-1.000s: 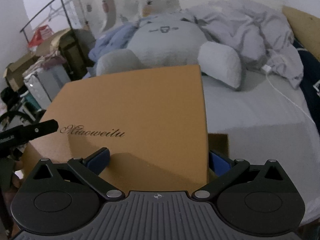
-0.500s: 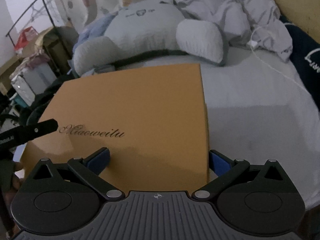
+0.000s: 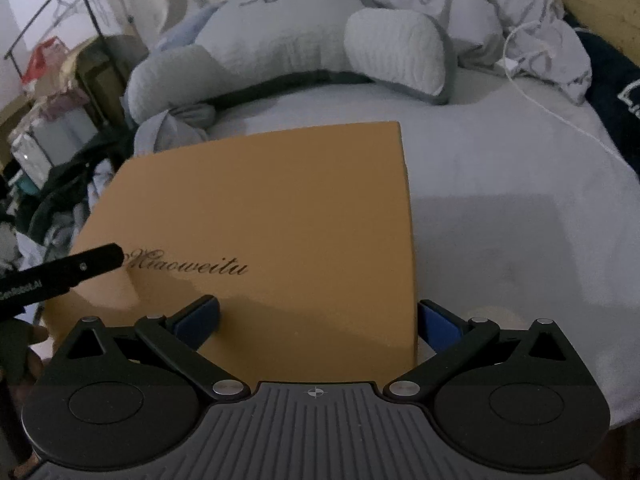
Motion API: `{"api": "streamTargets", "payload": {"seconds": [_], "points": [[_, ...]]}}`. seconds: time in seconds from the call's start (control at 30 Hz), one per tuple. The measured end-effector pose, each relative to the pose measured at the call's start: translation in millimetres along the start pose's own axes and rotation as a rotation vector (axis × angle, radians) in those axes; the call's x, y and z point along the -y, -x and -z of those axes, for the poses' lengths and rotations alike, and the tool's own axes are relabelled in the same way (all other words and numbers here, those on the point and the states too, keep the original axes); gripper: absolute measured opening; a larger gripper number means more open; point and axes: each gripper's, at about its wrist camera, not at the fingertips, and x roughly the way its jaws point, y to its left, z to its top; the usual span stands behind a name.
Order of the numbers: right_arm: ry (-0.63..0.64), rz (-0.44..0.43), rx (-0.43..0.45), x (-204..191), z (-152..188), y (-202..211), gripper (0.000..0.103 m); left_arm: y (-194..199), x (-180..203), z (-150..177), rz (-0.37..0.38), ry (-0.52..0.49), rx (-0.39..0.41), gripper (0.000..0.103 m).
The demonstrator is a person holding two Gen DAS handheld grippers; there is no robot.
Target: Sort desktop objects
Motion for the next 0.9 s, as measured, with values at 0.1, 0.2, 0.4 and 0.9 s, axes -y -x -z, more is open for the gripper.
{"api": "streamTargets", "payload": {"seconds": [0.1, 0.2, 0.4, 0.9], "points": [[0.001, 0.006, 0.011, 0.8, -2.1, -2.2, 0.103, -2.0, -0.1, 3.0, 0.008, 0.005, -0.005, 0.103], [0.009, 0.013, 0.011, 1.6, 0.0, -5.9, 0.103, -2.7, -1.6, 8.0, 0.022, 0.005, 0.0, 0.103], [0.01, 0.002, 0.022, 8.5, -2.7, -10.2, 0.103, -4.0, -5.1, 8.9, 0.044, 0.01, 0.017, 0.103], [0.044, 0.006, 0.008, 0.1, 2.5, -5.9, 0.103, -8.2, -12.3, 9.8, 0.05, 0.013, 0.002, 0.103]]}}
